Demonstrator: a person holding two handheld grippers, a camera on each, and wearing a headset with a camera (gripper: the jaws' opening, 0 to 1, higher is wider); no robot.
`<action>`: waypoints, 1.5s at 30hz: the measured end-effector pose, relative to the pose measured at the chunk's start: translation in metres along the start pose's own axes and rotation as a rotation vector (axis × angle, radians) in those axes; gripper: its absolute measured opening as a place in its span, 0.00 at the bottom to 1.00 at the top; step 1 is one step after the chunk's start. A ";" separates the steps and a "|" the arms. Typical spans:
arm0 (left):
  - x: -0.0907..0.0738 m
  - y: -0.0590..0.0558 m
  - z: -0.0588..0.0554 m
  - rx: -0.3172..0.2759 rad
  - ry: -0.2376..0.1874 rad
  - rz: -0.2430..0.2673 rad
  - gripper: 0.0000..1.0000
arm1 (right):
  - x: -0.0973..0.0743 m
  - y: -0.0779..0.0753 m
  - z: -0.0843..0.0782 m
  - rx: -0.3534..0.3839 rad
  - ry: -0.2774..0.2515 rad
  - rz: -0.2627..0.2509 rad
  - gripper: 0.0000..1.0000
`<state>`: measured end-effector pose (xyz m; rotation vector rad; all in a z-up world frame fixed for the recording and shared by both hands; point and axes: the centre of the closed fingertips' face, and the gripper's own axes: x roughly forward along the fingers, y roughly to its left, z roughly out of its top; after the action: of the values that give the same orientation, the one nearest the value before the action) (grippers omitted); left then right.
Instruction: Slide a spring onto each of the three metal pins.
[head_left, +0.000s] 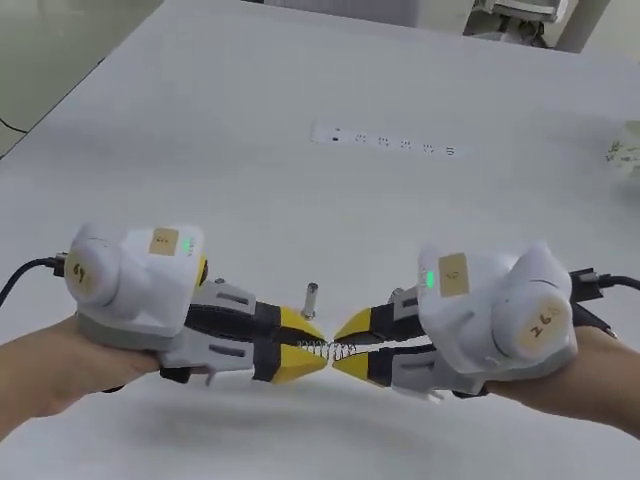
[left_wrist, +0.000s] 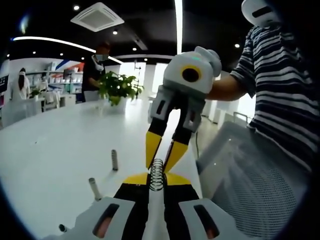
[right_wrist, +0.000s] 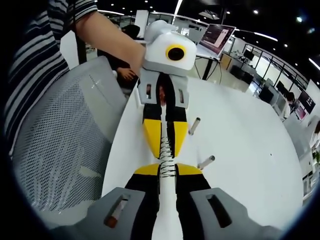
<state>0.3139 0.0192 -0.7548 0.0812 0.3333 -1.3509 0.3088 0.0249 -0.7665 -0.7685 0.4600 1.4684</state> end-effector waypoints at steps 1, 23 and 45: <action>0.000 -0.001 0.000 -0.003 -0.001 -0.003 0.02 | 0.000 0.000 0.000 -0.003 -0.004 0.003 0.09; -0.002 -0.007 -0.003 -0.007 0.016 -0.018 0.02 | -0.005 0.005 -0.007 0.027 -0.051 0.024 0.08; 0.001 -0.004 -0.011 0.015 0.048 0.003 0.02 | -0.014 0.000 0.034 -0.084 -0.104 0.046 0.07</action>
<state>0.3080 0.0197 -0.7652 0.1266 0.3630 -1.3504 0.3020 0.0394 -0.7333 -0.7479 0.3406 1.5703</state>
